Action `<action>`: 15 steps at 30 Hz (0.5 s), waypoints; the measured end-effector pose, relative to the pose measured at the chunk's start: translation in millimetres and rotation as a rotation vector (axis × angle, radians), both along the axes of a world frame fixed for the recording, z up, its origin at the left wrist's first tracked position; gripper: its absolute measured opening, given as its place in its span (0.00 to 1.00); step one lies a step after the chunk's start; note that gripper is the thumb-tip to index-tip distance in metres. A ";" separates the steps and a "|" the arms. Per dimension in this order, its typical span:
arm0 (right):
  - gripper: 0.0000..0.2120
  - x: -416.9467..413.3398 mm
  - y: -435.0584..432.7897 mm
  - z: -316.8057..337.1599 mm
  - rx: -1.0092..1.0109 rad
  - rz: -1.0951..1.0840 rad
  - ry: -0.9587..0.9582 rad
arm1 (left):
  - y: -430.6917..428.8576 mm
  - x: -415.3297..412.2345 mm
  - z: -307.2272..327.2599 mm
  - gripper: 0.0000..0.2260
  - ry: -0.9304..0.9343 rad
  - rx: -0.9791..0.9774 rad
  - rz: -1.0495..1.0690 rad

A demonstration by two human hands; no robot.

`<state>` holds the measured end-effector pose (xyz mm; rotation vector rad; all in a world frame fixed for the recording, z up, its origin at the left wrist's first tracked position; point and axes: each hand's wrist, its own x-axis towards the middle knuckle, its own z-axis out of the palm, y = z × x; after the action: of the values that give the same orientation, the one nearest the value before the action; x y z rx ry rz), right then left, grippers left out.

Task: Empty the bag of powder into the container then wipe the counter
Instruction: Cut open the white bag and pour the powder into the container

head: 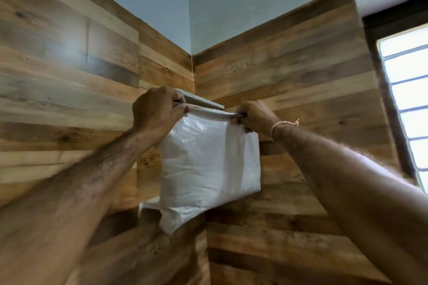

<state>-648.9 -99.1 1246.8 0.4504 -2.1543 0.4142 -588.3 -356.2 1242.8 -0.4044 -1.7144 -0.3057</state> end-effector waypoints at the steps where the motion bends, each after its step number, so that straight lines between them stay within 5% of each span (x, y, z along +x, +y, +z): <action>1: 0.19 15.9 14.6 -3.8 -0.001 -0.021 0.004 | 12.8 10.7 -4.3 0.09 -0.016 -0.001 -0.023; 10: 0.19 198.3 172.1 -115.5 0.060 -0.213 -0.185 | 161.7 143.8 -132.3 0.17 -0.274 0.066 -0.175; 15: 0.18 283.5 261.5 -222.6 -0.076 -0.188 -0.353 | 233.4 230.6 -226.7 0.20 -0.446 -0.008 -0.254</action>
<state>-365.3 162.5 1024.2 0.1352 -2.4845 0.4967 -357.7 -122.7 1016.1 -0.5938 -2.1008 -0.6096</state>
